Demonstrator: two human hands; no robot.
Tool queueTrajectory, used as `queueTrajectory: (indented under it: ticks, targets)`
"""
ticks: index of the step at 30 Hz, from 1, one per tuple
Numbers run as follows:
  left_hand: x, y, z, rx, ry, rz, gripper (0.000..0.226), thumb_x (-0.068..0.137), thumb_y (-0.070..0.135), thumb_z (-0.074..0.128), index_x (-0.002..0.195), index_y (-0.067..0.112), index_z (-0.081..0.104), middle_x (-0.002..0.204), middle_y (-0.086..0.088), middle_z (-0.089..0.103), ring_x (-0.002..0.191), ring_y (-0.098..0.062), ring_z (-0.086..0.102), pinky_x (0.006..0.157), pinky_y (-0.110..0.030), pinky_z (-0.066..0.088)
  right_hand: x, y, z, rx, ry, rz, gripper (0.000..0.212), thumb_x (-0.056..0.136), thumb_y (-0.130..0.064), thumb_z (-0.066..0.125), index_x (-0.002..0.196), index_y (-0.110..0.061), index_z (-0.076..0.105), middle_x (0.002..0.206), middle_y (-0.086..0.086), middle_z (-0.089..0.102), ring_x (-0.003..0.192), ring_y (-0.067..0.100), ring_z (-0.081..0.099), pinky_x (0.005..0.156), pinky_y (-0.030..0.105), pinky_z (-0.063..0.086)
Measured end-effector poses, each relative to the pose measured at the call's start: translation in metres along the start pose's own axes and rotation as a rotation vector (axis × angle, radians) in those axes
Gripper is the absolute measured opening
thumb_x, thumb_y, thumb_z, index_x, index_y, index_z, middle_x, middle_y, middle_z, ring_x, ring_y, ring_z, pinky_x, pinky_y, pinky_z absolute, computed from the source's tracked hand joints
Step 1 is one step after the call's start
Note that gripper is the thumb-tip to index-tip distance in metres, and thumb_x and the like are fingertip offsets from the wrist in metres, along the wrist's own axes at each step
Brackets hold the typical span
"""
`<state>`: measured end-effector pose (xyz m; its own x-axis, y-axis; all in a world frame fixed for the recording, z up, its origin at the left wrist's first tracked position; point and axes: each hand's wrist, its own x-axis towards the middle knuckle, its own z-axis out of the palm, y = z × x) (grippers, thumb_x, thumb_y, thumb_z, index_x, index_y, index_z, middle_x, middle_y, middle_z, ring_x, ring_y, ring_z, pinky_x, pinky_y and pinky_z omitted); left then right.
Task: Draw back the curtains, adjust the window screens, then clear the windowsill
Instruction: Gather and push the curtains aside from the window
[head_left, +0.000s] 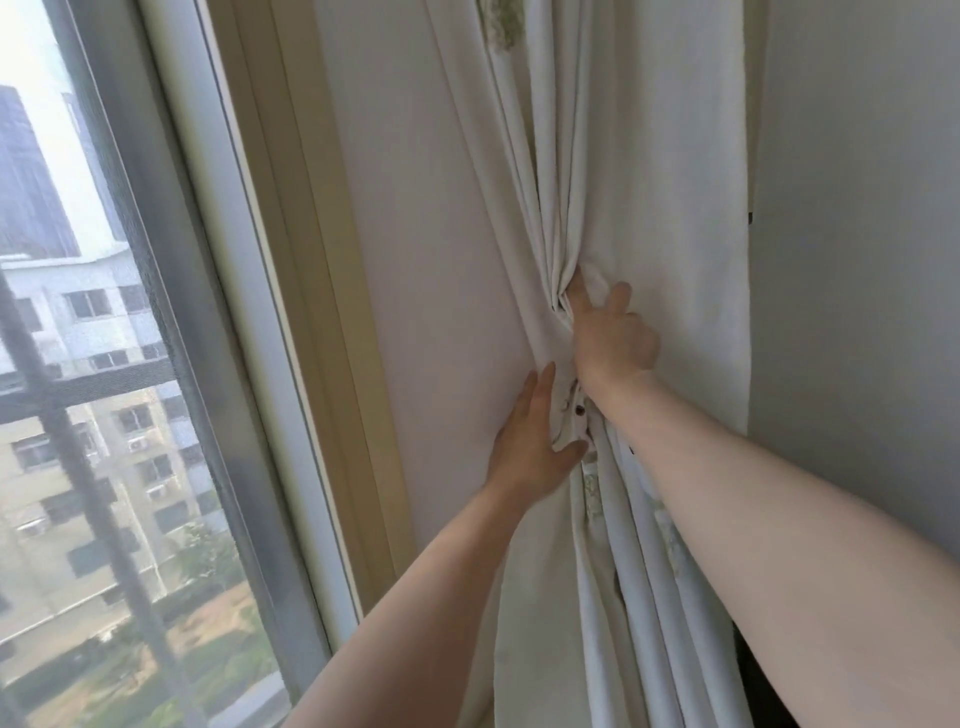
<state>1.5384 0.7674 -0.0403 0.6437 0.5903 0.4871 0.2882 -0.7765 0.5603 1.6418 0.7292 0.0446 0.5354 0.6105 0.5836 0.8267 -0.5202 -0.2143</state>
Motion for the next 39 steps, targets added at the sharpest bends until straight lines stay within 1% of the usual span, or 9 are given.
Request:
queueTrajectory:
  ticks: [7, 13, 16, 20, 25, 29, 32, 36, 39]
  targets:
    - [0.043, 0.011, 0.018, 0.052, 0.006, 0.024, 0.084, 0.085, 0.032, 0.061, 0.148, 0.022, 0.006, 0.158, -0.001, 0.005, 0.144, -0.014, 0.009, 0.116, -0.037, 0.019, 0.047, 0.029, 0.011, -0.088, -0.096, 0.076, 0.079, 0.09, -0.013, 0.052, 0.15, -0.028, 0.003, 0.133, 0.022, 0.031, 0.094, 0.032, 0.059, 0.069, 0.034, 0.042]
    - [0.065, 0.02, 0.026, 0.079, -0.019, 0.015, 0.076, 0.087, 0.036, 0.059, 0.147, 0.024, 0.014, 0.158, 0.001, -0.002, 0.144, -0.017, 0.009, 0.115, -0.036, 0.019, 0.068, 0.067, 0.016, -0.18, -0.116, 0.156, 0.079, 0.09, -0.013, 0.049, 0.15, -0.018, -0.001, 0.137, 0.025, 0.026, 0.107, 0.036, 0.055, 0.081, 0.04, 0.049]
    - [0.065, 0.022, 0.026, 0.108, -0.026, 0.007, 0.073, 0.087, 0.037, 0.058, 0.147, 0.025, 0.017, 0.158, 0.001, -0.003, 0.144, -0.019, 0.009, 0.115, -0.036, 0.018, 0.065, 0.079, 0.019, -0.121, -0.111, 0.208, 0.082, 0.088, -0.012, 0.055, 0.15, -0.018, 0.002, 0.138, 0.023, 0.024, 0.115, 0.036, 0.047, 0.086, 0.043, 0.047]
    - [0.058, 0.024, 0.023, 0.139, -0.046, -0.015, 0.078, 0.087, 0.038, 0.057, 0.148, 0.025, 0.009, 0.158, 0.001, -0.006, 0.144, -0.02, 0.004, 0.116, -0.037, 0.014, 0.048, 0.077, 0.023, 0.036, -0.14, 0.219, 0.098, 0.082, -0.017, 0.067, 0.149, -0.025, -0.004, 0.145, 0.019, 0.016, 0.123, 0.035, 0.036, 0.095, 0.045, 0.041]
    - [0.039, 0.026, 0.014, 0.264, -0.087, -0.048, 0.083, 0.087, 0.043, 0.055, 0.148, 0.025, 0.001, 0.157, 0.0, -0.012, 0.144, -0.021, -0.005, 0.116, -0.04, 0.01, 0.024, 0.063, 0.018, 0.129, -0.103, 0.215, 0.109, 0.08, -0.022, 0.071, 0.148, -0.027, -0.015, 0.157, 0.01, 0.001, 0.124, 0.038, 0.038, 0.096, 0.048, 0.039]
    - [0.012, 0.026, 0.004, 0.214, -0.138, -0.054, 0.084, 0.088, 0.04, 0.056, 0.148, 0.024, -0.001, 0.157, 0.004, -0.015, 0.145, -0.018, 0.001, 0.115, -0.041, 0.02, -0.008, 0.053, 0.013, 0.167, 0.002, 0.128, 0.105, 0.086, -0.02, 0.063, 0.143, -0.035, -0.024, 0.159, 0.0, -0.012, 0.116, 0.038, 0.046, 0.09, 0.048, 0.042]
    - [-0.012, 0.026, -0.005, 0.182, -0.155, -0.061, 0.084, 0.088, 0.037, 0.057, 0.148, 0.024, -0.001, 0.157, 0.007, -0.013, 0.144, -0.016, 0.008, 0.112, -0.041, 0.028, -0.031, 0.045, 0.004, 0.152, 0.028, 0.116, 0.101, 0.087, -0.017, 0.059, 0.142, -0.042, -0.021, 0.158, 0.001, -0.016, 0.116, 0.038, 0.045, 0.088, 0.048, 0.044]
    - [-0.048, 0.029, -0.02, 0.151, -0.153, -0.06, 0.084, 0.089, 0.033, 0.056, 0.148, 0.024, -0.003, 0.158, 0.005, -0.008, 0.144, -0.018, 0.013, 0.111, -0.037, 0.028, -0.07, 0.028, -0.008, 0.131, 0.03, 0.091, 0.085, 0.089, -0.012, 0.054, 0.148, -0.036, -0.002, 0.158, 0.0, -0.015, 0.138, 0.038, 0.02, 0.102, 0.059, 0.032]
    - [-0.078, 0.031, -0.03, 0.064, -0.132, -0.083, 0.09, 0.09, 0.025, 0.055, 0.146, 0.022, -0.015, 0.157, -0.006, 0.01, 0.133, -0.028, 0.036, 0.102, -0.04, 0.039, -0.099, 0.006, -0.016, 0.14, 0.078, 0.076, 0.063, 0.097, -0.019, 0.04, 0.148, -0.035, 0.007, 0.159, -0.003, -0.01, 0.145, 0.032, 0.001, 0.108, 0.065, 0.015]
